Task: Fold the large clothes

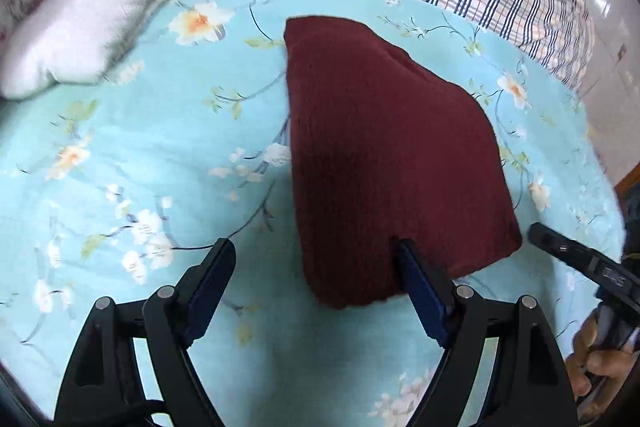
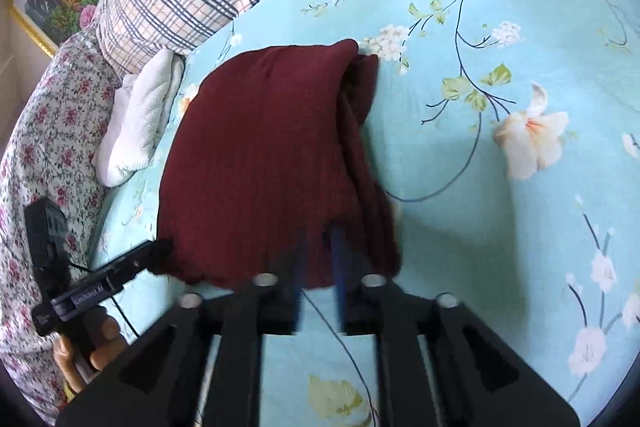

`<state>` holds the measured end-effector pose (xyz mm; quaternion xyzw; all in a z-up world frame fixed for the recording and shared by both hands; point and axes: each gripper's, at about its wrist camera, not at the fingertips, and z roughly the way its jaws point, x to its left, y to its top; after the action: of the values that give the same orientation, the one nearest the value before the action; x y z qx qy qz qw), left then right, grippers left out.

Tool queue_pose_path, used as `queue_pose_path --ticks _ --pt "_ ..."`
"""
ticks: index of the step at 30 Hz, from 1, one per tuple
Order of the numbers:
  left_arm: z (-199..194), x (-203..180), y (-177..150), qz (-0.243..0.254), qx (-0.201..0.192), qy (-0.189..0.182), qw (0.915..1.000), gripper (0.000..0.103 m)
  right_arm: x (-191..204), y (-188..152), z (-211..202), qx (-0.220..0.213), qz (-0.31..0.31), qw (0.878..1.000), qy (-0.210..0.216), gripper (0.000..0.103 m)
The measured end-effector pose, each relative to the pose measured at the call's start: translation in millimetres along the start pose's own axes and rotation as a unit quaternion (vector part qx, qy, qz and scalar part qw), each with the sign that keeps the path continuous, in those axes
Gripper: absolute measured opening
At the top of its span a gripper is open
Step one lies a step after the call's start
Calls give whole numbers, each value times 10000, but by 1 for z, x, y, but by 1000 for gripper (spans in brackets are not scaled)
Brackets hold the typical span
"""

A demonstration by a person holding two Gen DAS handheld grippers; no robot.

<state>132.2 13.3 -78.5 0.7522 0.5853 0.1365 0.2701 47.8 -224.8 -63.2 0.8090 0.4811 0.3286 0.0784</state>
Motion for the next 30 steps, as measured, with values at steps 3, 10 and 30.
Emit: queue_pose_path --ticks 3,10,30 --pt "-18 -10 -5 172 -135 392 9990 84 5 -9 -12 -150 -137 9998 -26 48" --pt "-44 -27 -18 452 -415 956 9935 85 8 -22 -22 -143 -333 9993 -76 48" --pt "-59 -22 -21 818 -895 1692 9781 87 46 -20 -27 -204 -1475 9865 -682 62"
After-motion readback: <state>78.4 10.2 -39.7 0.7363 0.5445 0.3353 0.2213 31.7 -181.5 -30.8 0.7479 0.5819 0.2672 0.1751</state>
